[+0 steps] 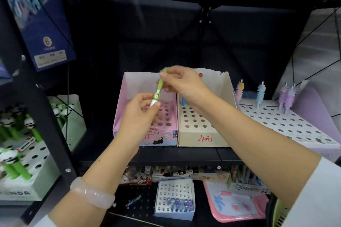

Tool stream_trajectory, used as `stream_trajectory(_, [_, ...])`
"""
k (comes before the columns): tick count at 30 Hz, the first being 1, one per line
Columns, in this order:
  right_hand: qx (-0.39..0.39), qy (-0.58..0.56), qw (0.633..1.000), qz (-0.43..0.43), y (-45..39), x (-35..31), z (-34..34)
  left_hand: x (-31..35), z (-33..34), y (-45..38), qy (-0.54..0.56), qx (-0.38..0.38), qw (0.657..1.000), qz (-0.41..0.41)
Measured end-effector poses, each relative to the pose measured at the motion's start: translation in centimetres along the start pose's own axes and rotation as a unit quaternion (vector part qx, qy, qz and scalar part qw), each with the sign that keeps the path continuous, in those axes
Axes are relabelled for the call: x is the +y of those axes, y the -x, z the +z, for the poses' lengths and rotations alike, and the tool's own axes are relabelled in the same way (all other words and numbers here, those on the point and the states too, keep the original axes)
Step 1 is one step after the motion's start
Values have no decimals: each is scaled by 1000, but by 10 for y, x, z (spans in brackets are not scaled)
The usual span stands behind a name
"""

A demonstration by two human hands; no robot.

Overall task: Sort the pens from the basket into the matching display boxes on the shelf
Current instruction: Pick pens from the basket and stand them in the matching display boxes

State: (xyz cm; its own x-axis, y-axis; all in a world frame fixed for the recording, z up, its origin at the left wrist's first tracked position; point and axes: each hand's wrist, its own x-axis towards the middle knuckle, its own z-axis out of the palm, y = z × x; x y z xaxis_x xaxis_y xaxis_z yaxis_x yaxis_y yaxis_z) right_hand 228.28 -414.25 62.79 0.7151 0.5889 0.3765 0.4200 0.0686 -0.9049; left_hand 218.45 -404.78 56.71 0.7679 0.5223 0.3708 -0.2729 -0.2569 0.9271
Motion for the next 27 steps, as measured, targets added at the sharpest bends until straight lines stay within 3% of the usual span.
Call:
stream_trajectory(3, [86,-20,996,-33,-23,-8,10,-4,-31,-10,-103,59,991,61])
stream_trajectory(5, [120,50,991,-42,-40,-4,18,-9,-52,-16,-132,85,986,58])
stream_trajectory(8, [101,151,983,-38,-55,14,39,-25,-70,-20,-166,68,984,-6])
stream_trajectory(12, [105,137,984,-42,-68,33,62,-43,-71,-14,-120,1,991,-57])
stream_trajectory(18, [24,251,968,-21,-78,53,84,-48,-71,-11,-100,-7,993,-65])
stream_trajectory(21, [29,296,955,-5,-78,59,91,-48,-70,-10,-99,-7,993,-63])
stream_trajectory(27, [12,287,957,46,-68,51,74,-31,-70,-8,-116,7,992,-44])
